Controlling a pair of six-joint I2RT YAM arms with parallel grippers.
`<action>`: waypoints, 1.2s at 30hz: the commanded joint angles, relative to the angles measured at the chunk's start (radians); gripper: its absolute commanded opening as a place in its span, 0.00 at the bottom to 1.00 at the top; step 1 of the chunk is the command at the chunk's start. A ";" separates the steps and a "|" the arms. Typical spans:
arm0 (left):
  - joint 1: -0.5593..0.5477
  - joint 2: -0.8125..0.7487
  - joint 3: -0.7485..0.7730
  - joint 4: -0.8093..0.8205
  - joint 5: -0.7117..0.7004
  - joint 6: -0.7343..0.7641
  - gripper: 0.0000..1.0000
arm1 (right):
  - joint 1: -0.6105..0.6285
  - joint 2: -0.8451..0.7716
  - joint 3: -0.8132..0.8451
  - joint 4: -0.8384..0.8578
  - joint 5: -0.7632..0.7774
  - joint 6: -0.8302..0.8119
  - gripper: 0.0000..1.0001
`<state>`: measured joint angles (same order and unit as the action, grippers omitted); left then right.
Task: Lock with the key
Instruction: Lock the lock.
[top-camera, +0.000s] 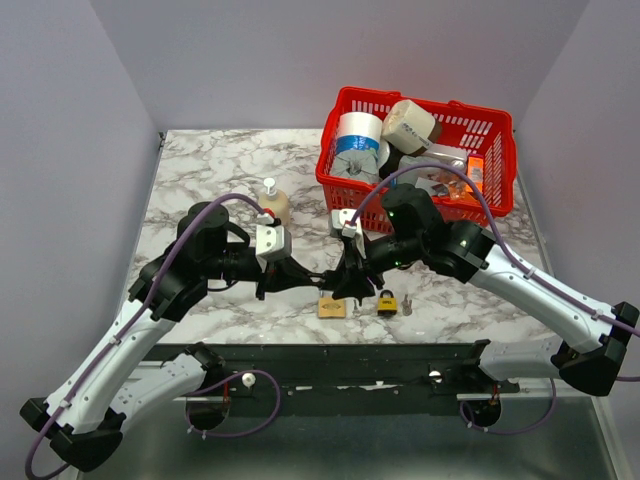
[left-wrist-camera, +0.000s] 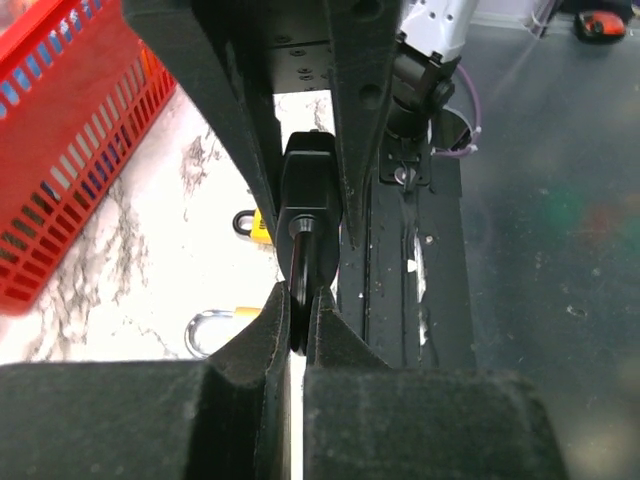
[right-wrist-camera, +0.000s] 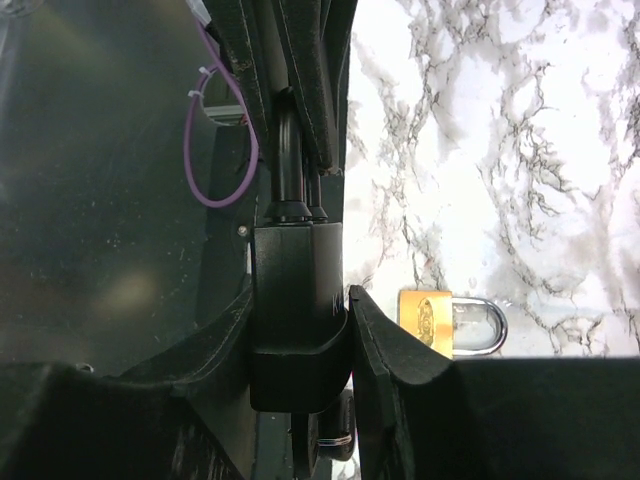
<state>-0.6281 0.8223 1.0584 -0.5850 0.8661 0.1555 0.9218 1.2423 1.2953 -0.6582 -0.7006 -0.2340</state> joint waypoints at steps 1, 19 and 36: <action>0.040 0.000 0.029 0.172 -0.113 -0.202 0.43 | 0.006 0.006 0.033 0.070 0.050 0.071 0.01; 0.333 -0.025 -0.109 0.396 -0.380 -1.069 0.95 | -0.009 0.109 0.064 0.581 0.417 0.355 0.01; 0.343 0.003 -0.199 0.531 -0.384 -1.182 0.87 | 0.029 0.203 0.119 0.675 0.497 0.383 0.01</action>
<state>-0.2893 0.8158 0.8818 -0.1074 0.5045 -0.9749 0.9340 1.4399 1.3586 -0.1337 -0.2359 0.1318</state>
